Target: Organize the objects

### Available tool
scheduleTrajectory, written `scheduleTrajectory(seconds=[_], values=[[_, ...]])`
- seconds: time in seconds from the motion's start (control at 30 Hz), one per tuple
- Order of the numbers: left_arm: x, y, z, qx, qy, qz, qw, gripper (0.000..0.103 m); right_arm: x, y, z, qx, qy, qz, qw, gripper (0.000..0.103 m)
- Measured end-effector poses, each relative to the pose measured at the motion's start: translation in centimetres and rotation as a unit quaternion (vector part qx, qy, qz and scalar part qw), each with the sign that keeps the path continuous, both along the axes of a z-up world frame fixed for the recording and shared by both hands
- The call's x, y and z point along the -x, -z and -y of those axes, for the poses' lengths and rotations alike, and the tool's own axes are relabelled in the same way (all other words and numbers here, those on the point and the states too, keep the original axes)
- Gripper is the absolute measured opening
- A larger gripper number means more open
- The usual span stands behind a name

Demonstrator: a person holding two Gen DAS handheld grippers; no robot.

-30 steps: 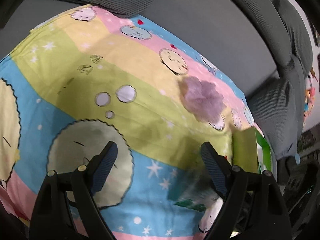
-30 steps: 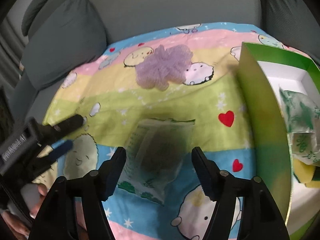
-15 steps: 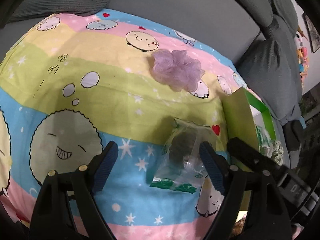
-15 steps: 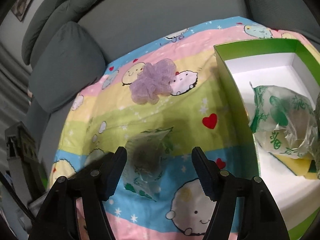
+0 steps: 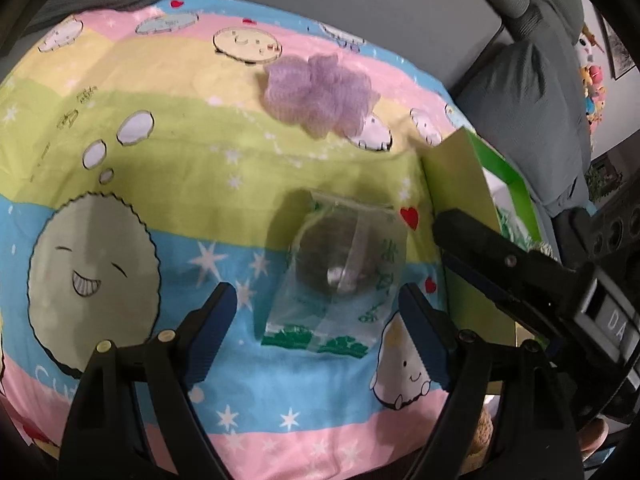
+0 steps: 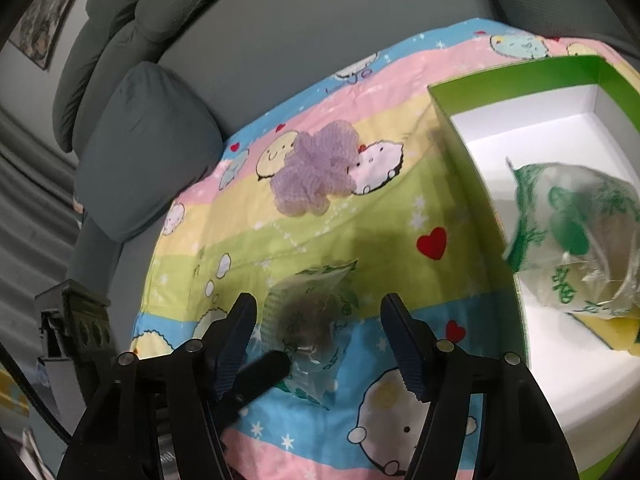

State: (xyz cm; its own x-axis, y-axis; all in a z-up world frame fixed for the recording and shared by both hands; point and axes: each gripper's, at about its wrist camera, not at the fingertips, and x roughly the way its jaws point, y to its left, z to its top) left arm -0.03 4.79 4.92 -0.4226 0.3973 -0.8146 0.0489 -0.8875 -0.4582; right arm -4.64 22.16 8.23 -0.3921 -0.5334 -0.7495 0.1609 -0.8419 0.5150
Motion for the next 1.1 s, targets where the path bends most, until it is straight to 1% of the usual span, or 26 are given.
scheduleTrajectory(seconds=[0.13, 0.37, 0.57, 0.67, 0.9, 1.0, 1.1], values=[[0.1, 0.4, -0.4, -0.002, 0.009, 0.007, 0.9999, 0.082, 0.3, 0.7, 0.6, 0.003, -0.010, 0.012, 1.000, 0.067], [0.6, 1.5, -1.0, 0.002, 0.015, 0.033, 0.9993, 0.082, 0.9, 2.6, 1.6, -0.005, -0.018, 0.048, 0.999, 0.068], [0.9, 1.8, -1.0, 0.007, 0.014, 0.036, 0.9992, 0.082, 1.3, 3.7, 2.0, -0.002, -0.021, 0.068, 0.997, 0.068], [0.9, 2.1, -1.0, 0.007, 0.012, 0.039, 0.9992, 0.080, 1.5, 4.1, 2.0, 0.007, -0.023, 0.076, 0.997, 0.068], [0.9, 2.1, -1.3, 0.000, 0.016, 0.036, 0.9992, 0.066, 1.7, 4.8, 2.3, 0.026, -0.028, 0.088, 0.995, 0.068], [0.8, 2.0, -1.4, 0.007, 0.016, 0.033, 0.9993, 0.064, 1.7, 4.9, 2.5, 0.036, -0.035, 0.086, 0.995, 0.061], [0.8, 1.9, -1.4, 0.013, 0.015, 0.029, 0.9994, 0.063, 1.6, 5.0, 2.6, 0.039, -0.036, 0.083, 0.995, 0.060]])
